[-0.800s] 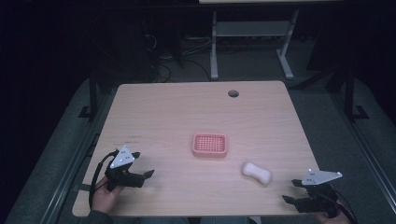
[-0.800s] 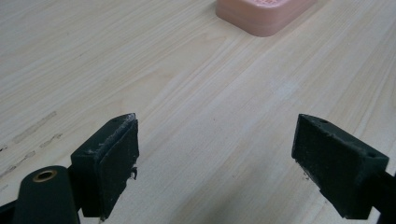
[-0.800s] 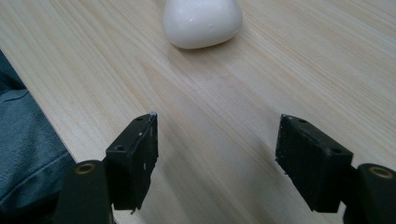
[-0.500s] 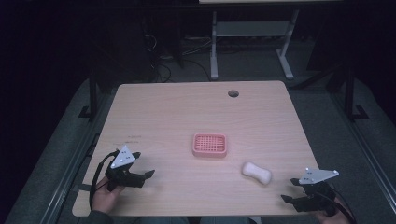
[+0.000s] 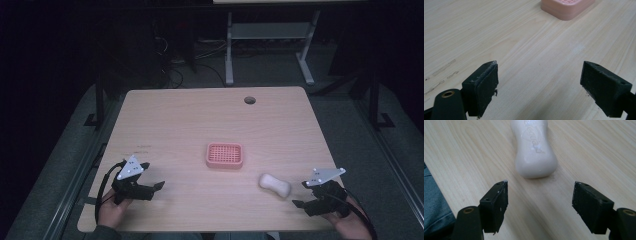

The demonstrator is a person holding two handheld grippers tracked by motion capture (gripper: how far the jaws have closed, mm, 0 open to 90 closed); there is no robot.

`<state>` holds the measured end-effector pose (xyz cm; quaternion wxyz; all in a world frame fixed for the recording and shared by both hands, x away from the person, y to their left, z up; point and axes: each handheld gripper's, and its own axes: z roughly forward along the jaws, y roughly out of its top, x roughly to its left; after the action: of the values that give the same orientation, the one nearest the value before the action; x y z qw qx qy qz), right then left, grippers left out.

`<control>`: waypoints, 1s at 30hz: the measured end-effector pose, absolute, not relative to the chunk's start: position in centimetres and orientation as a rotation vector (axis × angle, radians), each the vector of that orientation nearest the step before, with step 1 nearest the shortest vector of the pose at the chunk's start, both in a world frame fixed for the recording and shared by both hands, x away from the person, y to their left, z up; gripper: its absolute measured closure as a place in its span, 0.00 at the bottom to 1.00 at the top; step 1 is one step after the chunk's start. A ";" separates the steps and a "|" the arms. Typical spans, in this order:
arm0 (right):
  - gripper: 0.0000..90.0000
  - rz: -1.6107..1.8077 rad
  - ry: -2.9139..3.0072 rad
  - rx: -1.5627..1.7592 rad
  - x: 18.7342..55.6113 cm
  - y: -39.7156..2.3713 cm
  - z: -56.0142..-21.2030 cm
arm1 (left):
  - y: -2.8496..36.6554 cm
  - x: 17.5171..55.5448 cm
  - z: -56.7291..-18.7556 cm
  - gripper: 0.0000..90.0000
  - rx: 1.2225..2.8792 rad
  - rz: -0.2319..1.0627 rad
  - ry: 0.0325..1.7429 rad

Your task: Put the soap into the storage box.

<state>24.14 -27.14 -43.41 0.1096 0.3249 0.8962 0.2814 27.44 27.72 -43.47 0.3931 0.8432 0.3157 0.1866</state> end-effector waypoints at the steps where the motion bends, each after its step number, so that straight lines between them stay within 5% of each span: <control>1: 0.31 0.827 2.635 0.955 24.1 -27.1 -43.4 | 27.7 27.4 -43.5 0.16 2.140 0.474 0.801; 30: 0.33 0.715 2.747 0.842 27.3 -22.7 -42.8 | 27.8 27.5 -43.4 0.16 2.128 0.471 0.813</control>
<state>27.29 -22.71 -42.84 0.0903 0.2832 0.9240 0.2405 27.49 27.84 -43.44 0.3963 0.8399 0.3209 0.1860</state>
